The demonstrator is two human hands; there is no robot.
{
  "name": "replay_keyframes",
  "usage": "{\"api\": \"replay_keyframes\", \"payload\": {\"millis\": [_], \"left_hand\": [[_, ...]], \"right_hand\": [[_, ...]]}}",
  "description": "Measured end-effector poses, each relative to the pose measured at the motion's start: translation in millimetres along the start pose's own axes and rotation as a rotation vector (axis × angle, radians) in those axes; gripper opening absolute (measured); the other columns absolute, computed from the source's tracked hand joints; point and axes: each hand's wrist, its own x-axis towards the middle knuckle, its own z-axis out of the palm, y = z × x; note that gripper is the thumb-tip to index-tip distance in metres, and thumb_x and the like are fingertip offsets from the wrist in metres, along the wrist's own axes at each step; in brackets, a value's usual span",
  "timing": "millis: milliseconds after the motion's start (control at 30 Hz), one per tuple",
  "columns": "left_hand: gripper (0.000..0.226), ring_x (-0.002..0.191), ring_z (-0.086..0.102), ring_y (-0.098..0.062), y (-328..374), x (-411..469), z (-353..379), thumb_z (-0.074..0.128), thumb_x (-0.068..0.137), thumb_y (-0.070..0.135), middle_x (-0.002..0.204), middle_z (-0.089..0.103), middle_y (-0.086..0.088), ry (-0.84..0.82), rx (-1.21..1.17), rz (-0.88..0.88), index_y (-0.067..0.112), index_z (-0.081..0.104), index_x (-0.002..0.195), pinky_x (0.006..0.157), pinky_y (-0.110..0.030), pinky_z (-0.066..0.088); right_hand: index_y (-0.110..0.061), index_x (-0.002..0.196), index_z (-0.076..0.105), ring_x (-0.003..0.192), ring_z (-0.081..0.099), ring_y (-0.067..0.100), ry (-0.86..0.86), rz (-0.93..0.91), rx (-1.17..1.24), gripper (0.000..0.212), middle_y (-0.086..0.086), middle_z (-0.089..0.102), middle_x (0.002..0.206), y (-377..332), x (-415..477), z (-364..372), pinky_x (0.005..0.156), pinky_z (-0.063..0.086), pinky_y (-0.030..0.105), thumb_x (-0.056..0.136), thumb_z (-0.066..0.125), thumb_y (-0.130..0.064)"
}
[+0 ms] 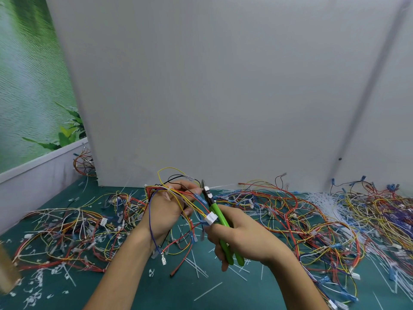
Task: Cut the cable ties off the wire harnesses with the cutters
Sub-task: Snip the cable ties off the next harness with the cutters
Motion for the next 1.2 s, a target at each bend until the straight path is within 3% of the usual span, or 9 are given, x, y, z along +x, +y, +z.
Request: {"api": "replay_keyframes", "payload": {"millis": [167,500,733,867,1200], "left_hand": [[0.003,0.042,0.041,-0.006,-0.1,0.4,-0.7,0.06,0.094,-0.005,0.048,0.053,0.008,0.006,-0.014,0.003,-0.007,0.06,0.091,0.045,-0.017,0.035],[0.01,0.042,0.042,-0.008,-5.0,3.7,-2.0,0.061,0.092,-0.005,0.054,0.056,0.006,0.01,-0.054,0.021,-0.003,0.062,0.083,0.043,-0.018,0.036],[0.02,0.045,0.046,-0.006,-14.4,4.5,1.1,0.056,0.094,-0.012,0.059,0.062,0.007,0.029,-0.055,0.042,0.003,0.065,0.084,0.046,-0.019,0.04],[0.016,0.041,0.045,-0.009,-15.2,4.4,3.4,0.063,0.091,-0.005,0.059,0.06,0.004,0.078,-0.125,0.071,0.008,0.066,0.081,0.045,-0.018,0.041],[0.019,0.044,0.048,-0.008,-20.4,7.6,-1.3,0.055,0.094,-0.014,0.062,0.064,0.004,0.062,-0.137,0.079,0.002,0.064,0.087,0.045,-0.019,0.041]], "right_hand": [[-0.006,0.104,0.05,0.062,0.063,0.027,-0.02,0.007,-0.006,0.014,0.011,0.054,0.081,1.7,-0.1,-0.8,0.064,0.062,0.053,0.102,0.059,-0.017],[-0.007,0.099,0.049,0.051,0.06,0.021,-0.017,-0.033,-0.024,0.015,0.012,0.055,0.082,4.2,1.8,0.5,0.051,0.057,0.036,0.105,0.05,-0.021],[-0.006,0.1,0.051,0.051,0.055,0.022,-0.001,-0.037,0.041,0.014,0.012,0.053,0.079,3.8,1.2,-0.5,0.052,0.056,0.038,0.103,0.054,-0.019],[-0.01,0.096,0.051,0.056,0.057,0.027,-0.024,-0.023,0.07,0.01,0.012,0.054,0.08,2.9,-0.3,1.0,0.053,0.058,0.039,0.103,0.054,-0.017],[-0.02,0.093,0.054,0.05,0.055,0.021,0.026,-0.067,0.016,0.014,-0.003,0.054,0.072,10.4,4.6,2.4,0.048,0.053,0.036,0.098,0.057,-0.033]]}}
